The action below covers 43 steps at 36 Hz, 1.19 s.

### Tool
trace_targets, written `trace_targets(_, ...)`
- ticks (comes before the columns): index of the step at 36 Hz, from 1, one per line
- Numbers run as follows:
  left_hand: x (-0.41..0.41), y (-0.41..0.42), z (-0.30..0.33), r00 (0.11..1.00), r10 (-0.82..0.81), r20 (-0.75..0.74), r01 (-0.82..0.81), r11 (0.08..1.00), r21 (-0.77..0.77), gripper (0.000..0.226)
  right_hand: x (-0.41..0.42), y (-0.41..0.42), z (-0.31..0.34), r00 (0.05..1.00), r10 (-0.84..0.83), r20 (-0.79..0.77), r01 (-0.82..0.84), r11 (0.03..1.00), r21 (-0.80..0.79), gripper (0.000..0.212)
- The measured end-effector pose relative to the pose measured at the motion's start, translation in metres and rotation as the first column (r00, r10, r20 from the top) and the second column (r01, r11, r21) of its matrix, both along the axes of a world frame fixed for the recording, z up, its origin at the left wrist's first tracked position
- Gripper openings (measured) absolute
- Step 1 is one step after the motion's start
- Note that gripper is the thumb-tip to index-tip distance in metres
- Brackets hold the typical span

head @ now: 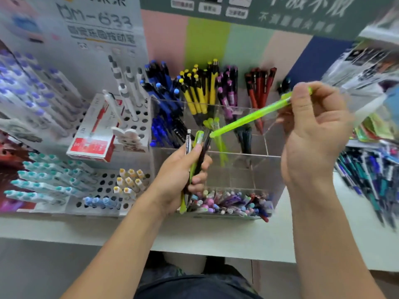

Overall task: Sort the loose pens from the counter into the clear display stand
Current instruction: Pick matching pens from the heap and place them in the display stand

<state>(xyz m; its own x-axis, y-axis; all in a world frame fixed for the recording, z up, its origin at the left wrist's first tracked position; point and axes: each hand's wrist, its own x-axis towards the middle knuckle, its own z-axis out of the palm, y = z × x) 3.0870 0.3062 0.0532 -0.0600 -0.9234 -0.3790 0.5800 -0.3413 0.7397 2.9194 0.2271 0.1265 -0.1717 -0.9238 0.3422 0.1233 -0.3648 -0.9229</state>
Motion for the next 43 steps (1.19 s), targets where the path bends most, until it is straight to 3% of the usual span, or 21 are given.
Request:
trace_targets(2, 0.001, 0.0, -0.003, 1.0, 0.027, 0.002, -0.027, 1.0, 0.011, 0.015, -0.002, -0.006, -0.004, 0.983, -0.077, -0.165, 0.051, 0.987, -0.155, 0.011)
trace_targets(5, 0.001, 0.002, -0.007, 0.999, 0.031, 0.032, -0.031, 0.999, 0.008, 0.014, 0.005, -0.01, -0.022, 0.898, -0.041, -0.437, -0.035, 0.986, -0.164, 0.006)
trace_targets(9, 0.001, 0.005, -0.01, 0.99, 0.036, 0.136, -0.033, 0.999, -0.025, 0.009, 0.015, -0.014, -0.024, 0.83, -0.091, -0.551, -0.039, 0.975, -0.219, 0.02)
trace_targets(13, 0.0, 0.008, -0.009, 0.968, 0.036, 0.25, -0.027, 0.999, -0.039, 0.015, 0.021, -0.011, -0.015, 0.724, -0.207, -0.658, -0.059, 0.932, -0.359, 0.015)
trace_targets(15, -0.001, 0.008, -0.009, 0.948, 0.037, 0.316, -0.023, 0.999, -0.048, 0.013, 0.02, -0.011, -0.02, 0.681, -0.179, -0.71, -0.1, 0.938, -0.332, 0.015)
trace_targets(18, -0.001, 0.01, -0.009, 0.927, 0.031, 0.375, -0.011, 0.998, -0.056, 0.011, 0.017, -0.016, -0.041, 0.531, -0.079, -0.844, -0.172, 0.965, -0.199, 0.017)
trace_targets(22, -0.002, 0.014, -0.006, 0.935, -0.001, 0.355, 0.024, 0.998, -0.061, 0.013, 0.023, -0.008, -0.058, 0.439, -0.08, -0.895, -0.159, 0.973, -0.166, 0.028)
trace_targets(25, -0.003, 0.015, -0.003, 0.935, 0.016, 0.353, 0.026, 0.993, -0.113, 0.013, 0.027, 0.006, -0.046, 0.516, -0.045, -0.855, -0.118, 0.985, -0.123, 0.036)
trace_targets(28, -0.003, 0.013, -0.002, 0.934, 0.042, 0.355, 0.031, 0.98, -0.197, 0.011, 0.031, 0.026, -0.036, 0.639, 0.193, -0.744, -0.197, 0.977, 0.084, 0.031)
trace_targets(31, -0.006, 0.011, -0.002, 0.952, 0.054, 0.301, 0.017, 0.974, -0.228, 0.023, 0.029, 0.037, -0.035, 0.79, 0.33, -0.516, -0.231, 0.941, 0.248, 0.022)
trace_targets(33, -0.008, 0.011, -0.002, 0.948, 0.089, 0.305, -0.031, 0.981, -0.192, 0.028, 0.02, 0.034, -0.029, 0.942, 0.218, -0.255, -0.156, 0.958, 0.241, 0.015)
trace_targets(35, -0.009, 0.01, -0.004, 0.937, 0.129, 0.324, -0.079, 0.983, -0.163, 0.02, 0.005, 0.026, -0.019, 0.994, -0.02, -0.105, 0.033, 0.991, 0.127, 0.016)
trace_targets(37, -0.011, 0.009, -0.005, 0.926, 0.134, 0.353, -0.087, 0.986, -0.143, 0.022, -0.011, 0.016, -0.011, 0.97, -0.181, -0.162, 0.178, 0.983, -0.035, 0.015)
trace_targets(39, -0.012, 0.006, -0.006, 0.943, 0.101, 0.317, -0.07, 0.992, -0.108, 0.027, -0.022, 0.006, -0.011, 0.912, -0.218, -0.348, 0.172, 0.972, -0.158, 0.01)
trace_targets(41, -0.014, 0.003, -0.006, 0.979, 0.04, 0.201, -0.028, 0.998, -0.064, 0.035, -0.028, -0.002, -0.017, 0.777, -0.199, -0.597, 0.091, 0.974, -0.207, 0.01)
trace_targets(43, -0.016, 0.001, -0.004, 0.999, -0.02, 0.035, 0.022, 0.998, -0.05, 0.048, -0.028, -0.006, -0.026, 0.641, -0.175, -0.748, 0.015, 0.976, -0.216, 0.011)
